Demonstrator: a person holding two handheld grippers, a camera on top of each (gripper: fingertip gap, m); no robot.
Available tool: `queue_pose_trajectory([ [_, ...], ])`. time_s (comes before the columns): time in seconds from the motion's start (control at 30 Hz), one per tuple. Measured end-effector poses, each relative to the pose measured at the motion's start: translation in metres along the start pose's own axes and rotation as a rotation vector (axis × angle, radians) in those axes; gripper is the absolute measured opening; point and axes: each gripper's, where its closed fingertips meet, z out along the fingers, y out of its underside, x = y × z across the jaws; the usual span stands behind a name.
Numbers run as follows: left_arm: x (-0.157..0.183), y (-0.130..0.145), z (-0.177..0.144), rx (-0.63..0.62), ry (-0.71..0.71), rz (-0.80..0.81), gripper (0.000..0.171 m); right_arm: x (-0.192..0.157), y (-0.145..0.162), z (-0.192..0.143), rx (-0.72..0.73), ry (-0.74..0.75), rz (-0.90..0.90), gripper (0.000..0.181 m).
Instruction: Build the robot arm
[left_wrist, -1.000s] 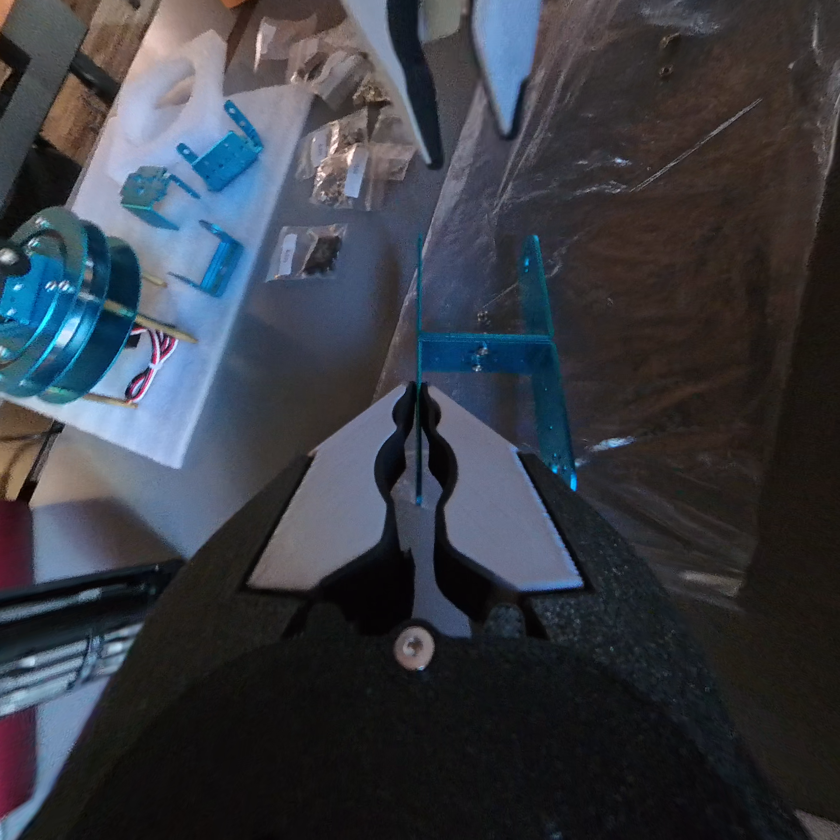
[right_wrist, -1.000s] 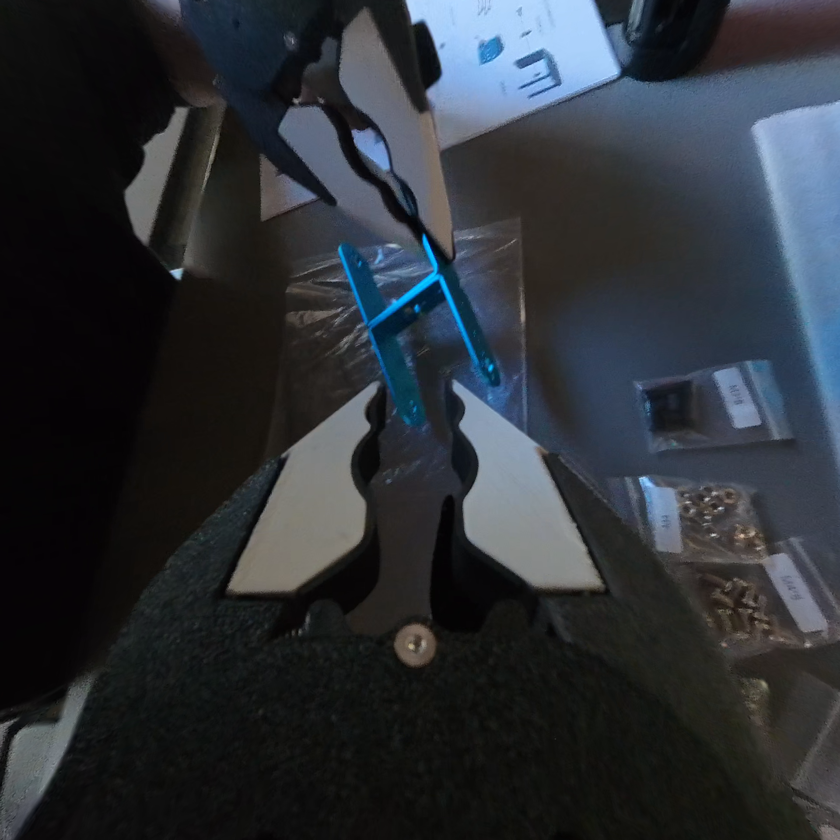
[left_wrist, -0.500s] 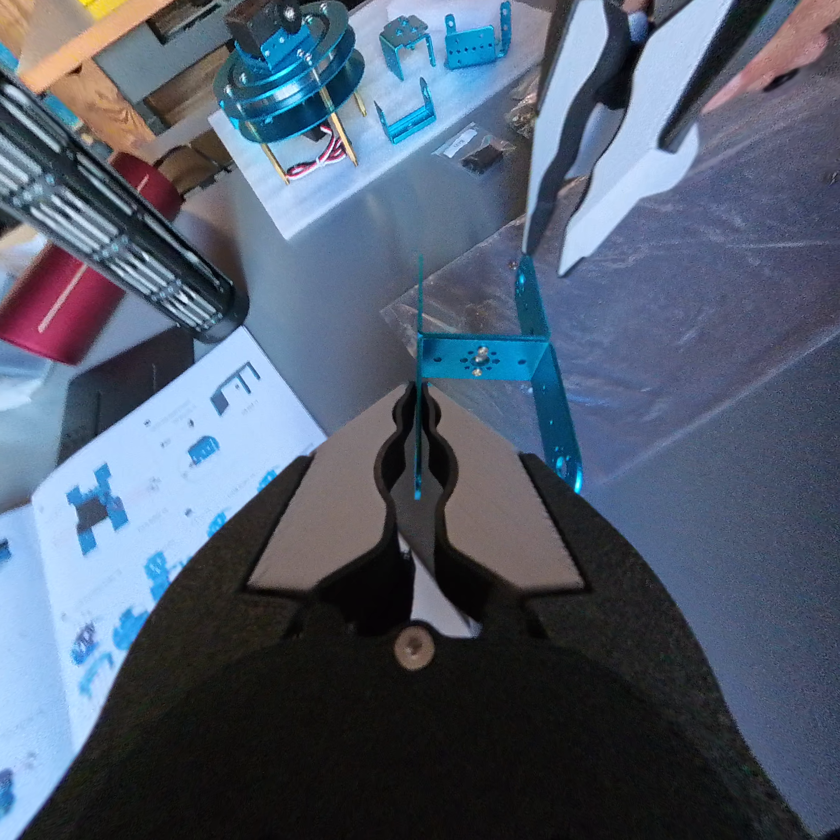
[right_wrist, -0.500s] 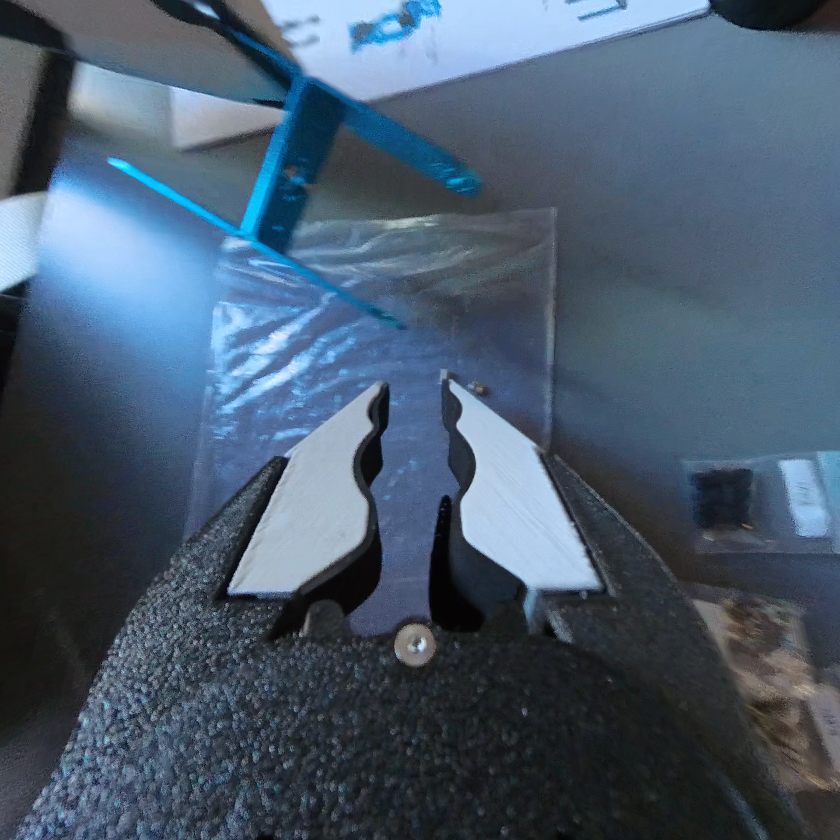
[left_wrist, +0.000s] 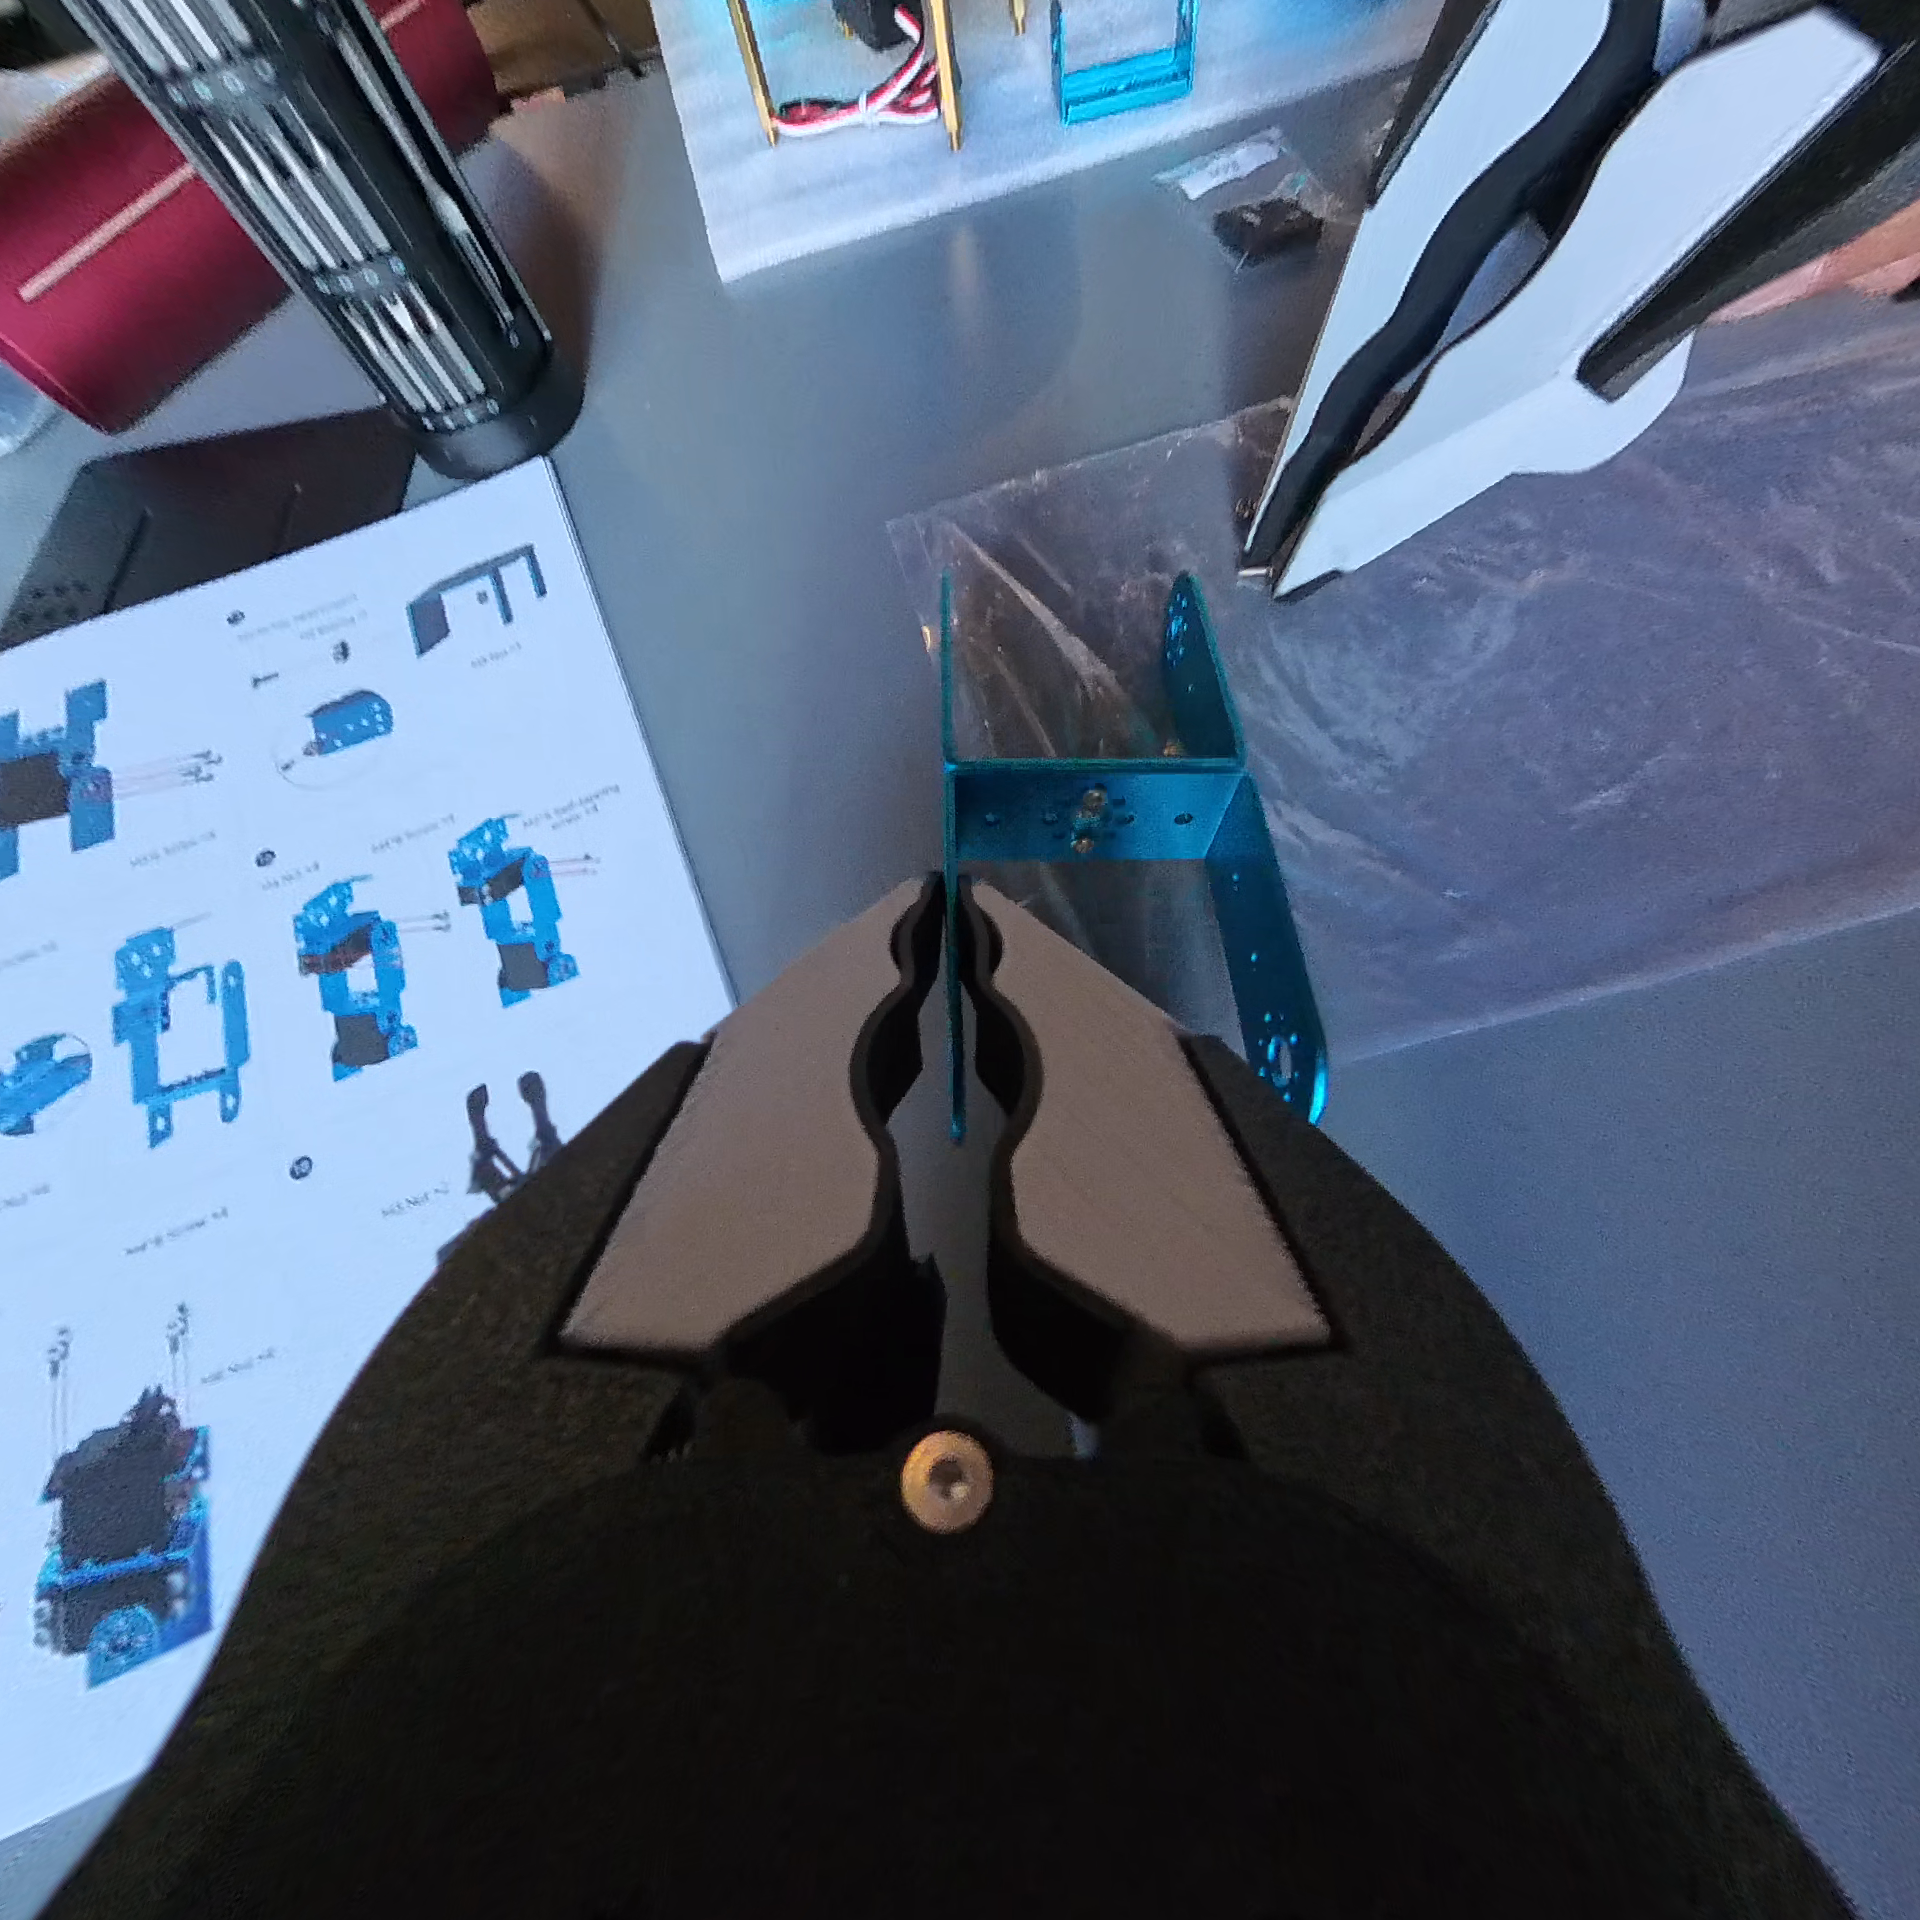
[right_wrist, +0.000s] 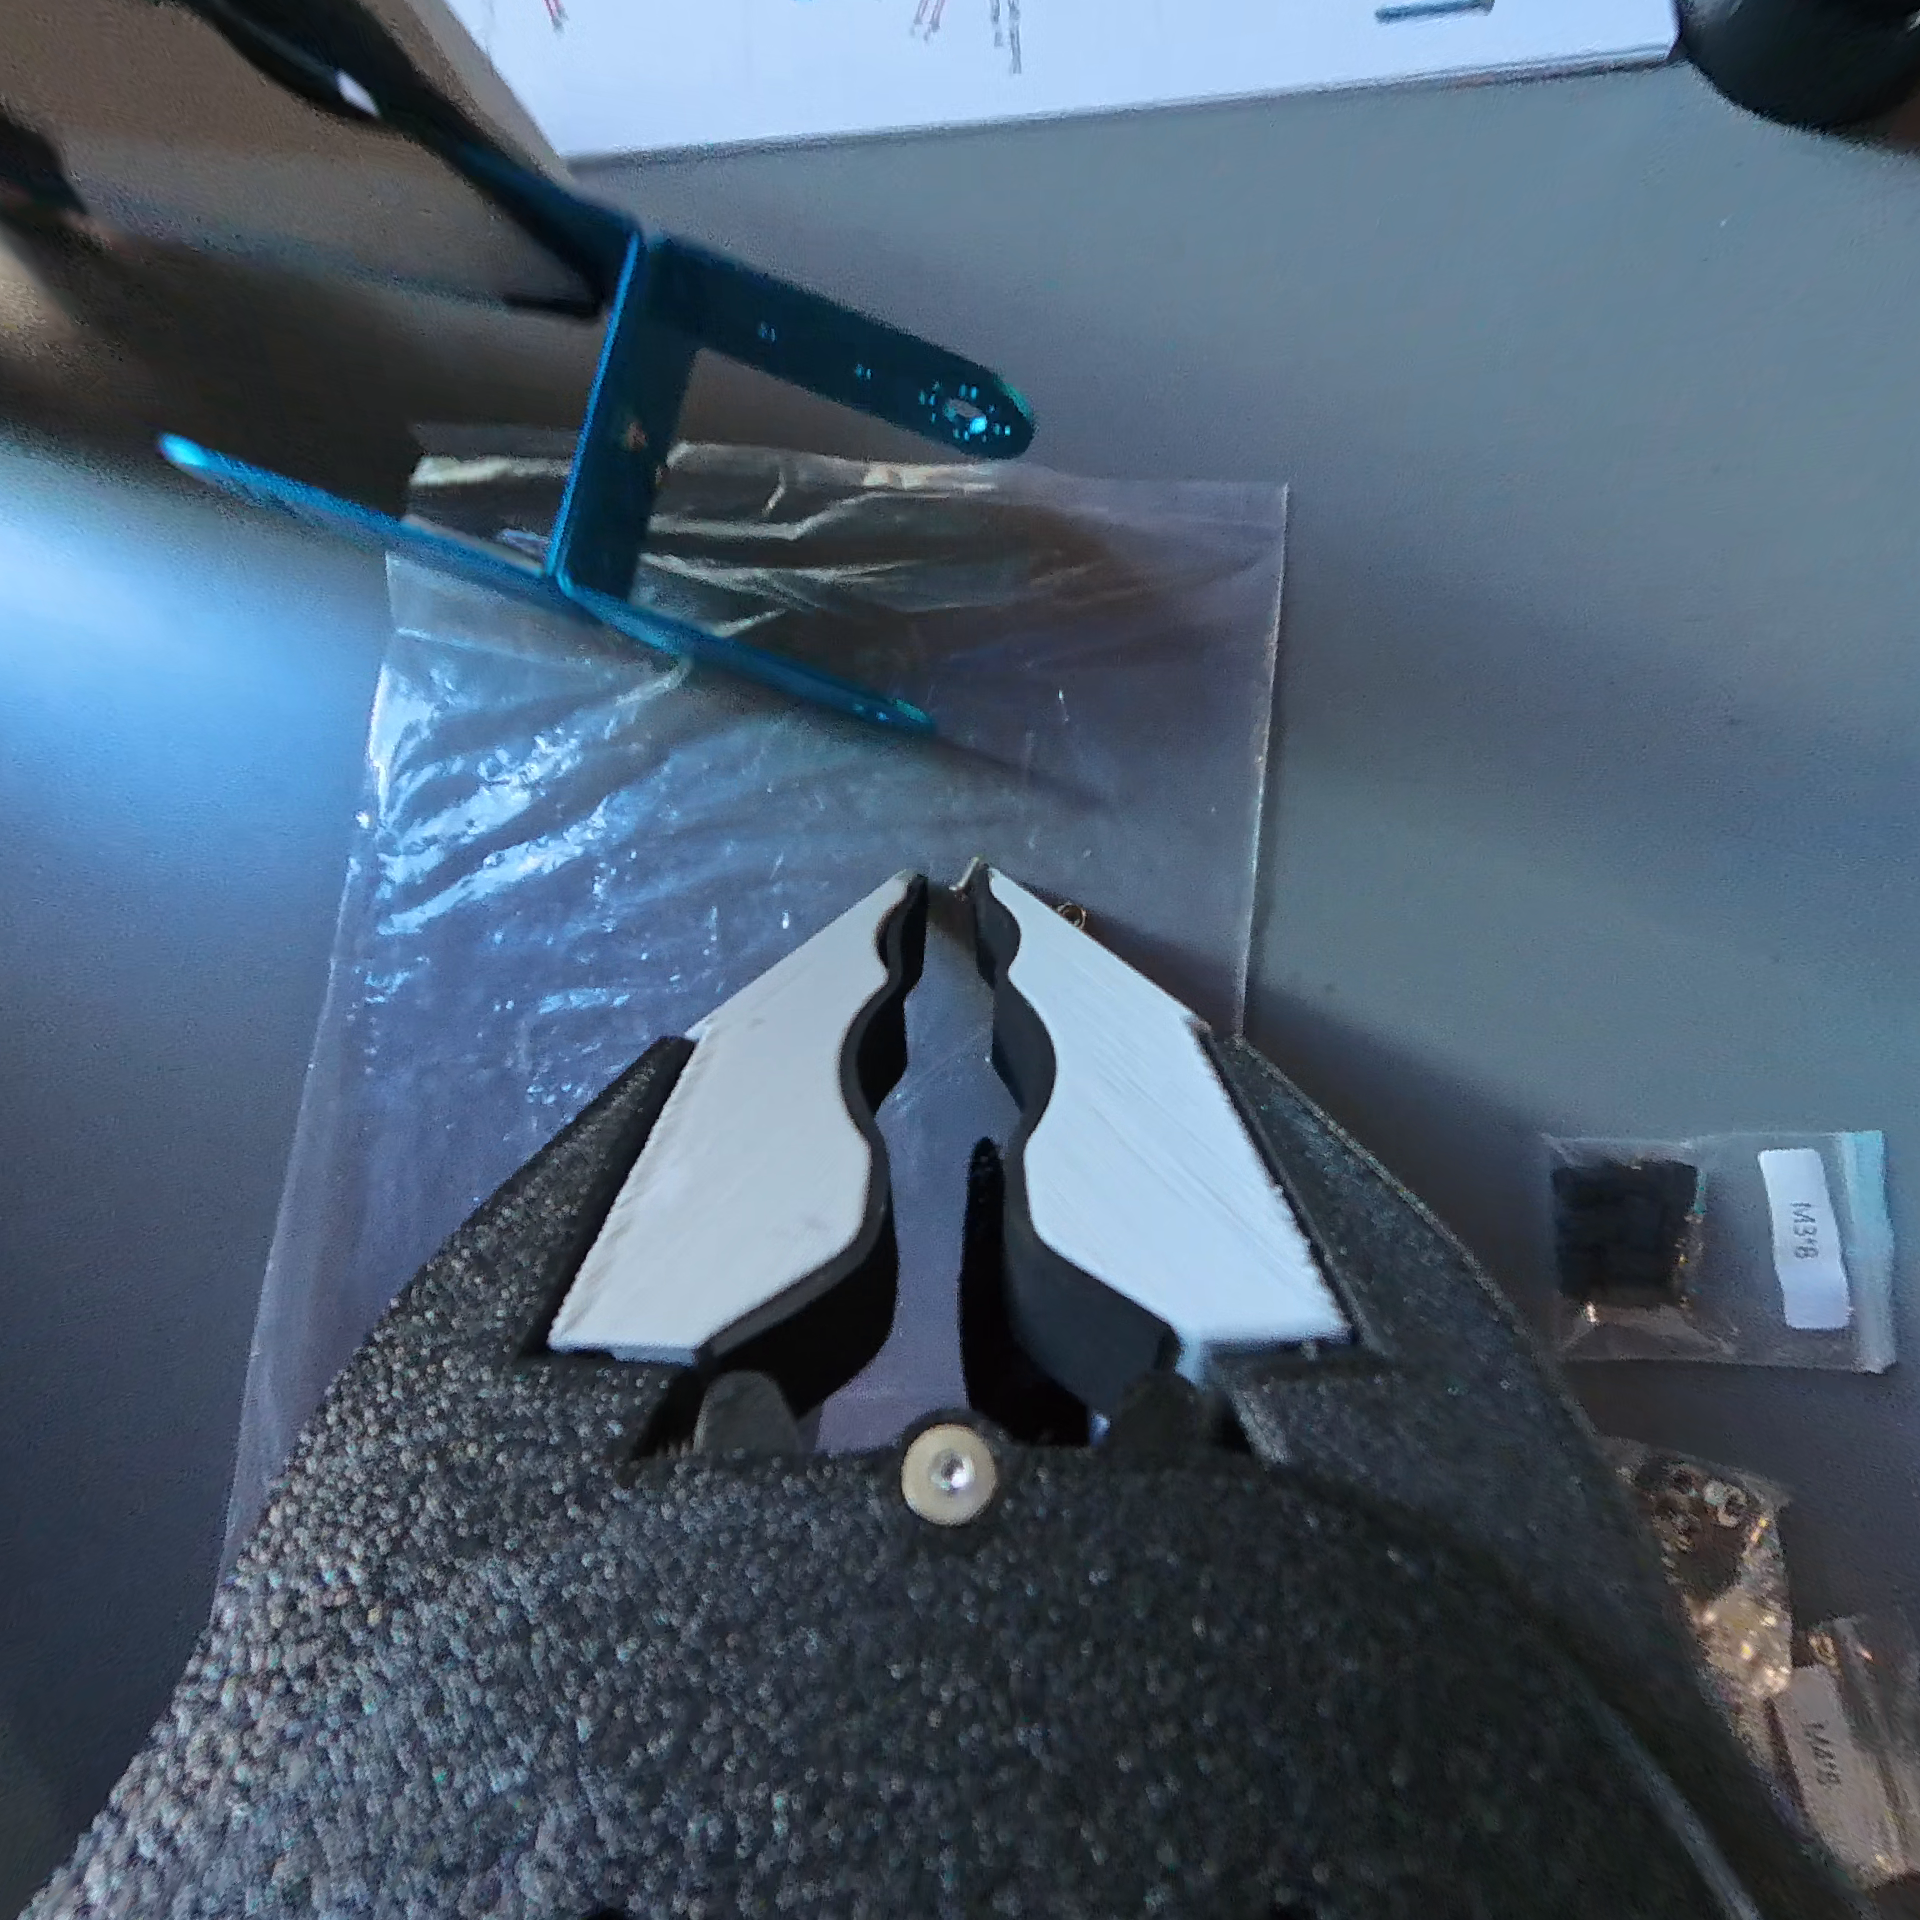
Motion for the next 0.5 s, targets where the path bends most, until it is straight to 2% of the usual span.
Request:
queue_pose_trajectory([
  [0.1,0.003,0.002,-0.003,-0.012,-0.047,0.003,0.001,-0.001,0.0,0.0,0.001,-0.014,0.008,0.004],
  [0.17,0.013,0.01,-0.004,-0.064,-0.042,0.024,0.002,0.0,-0.001,0.0,0.008,-0.019,0.02,0.003],
  [0.23,0.022,0.013,-0.008,-0.083,-0.041,0.037,0.011,0.0,0.0,0.0,0.024,-0.027,0.041,0.003],
  [0.3,0.032,0.014,-0.014,-0.083,-0.016,0.016,0.02,-0.002,0.001,-0.001,0.036,-0.059,0.078,0.003],
  [0.5,0.068,0.01,-0.031,-0.031,0.138,-0.087,0.027,-0.027,-0.013,-0.029,0.149,-0.193,0.171,0.003],
])
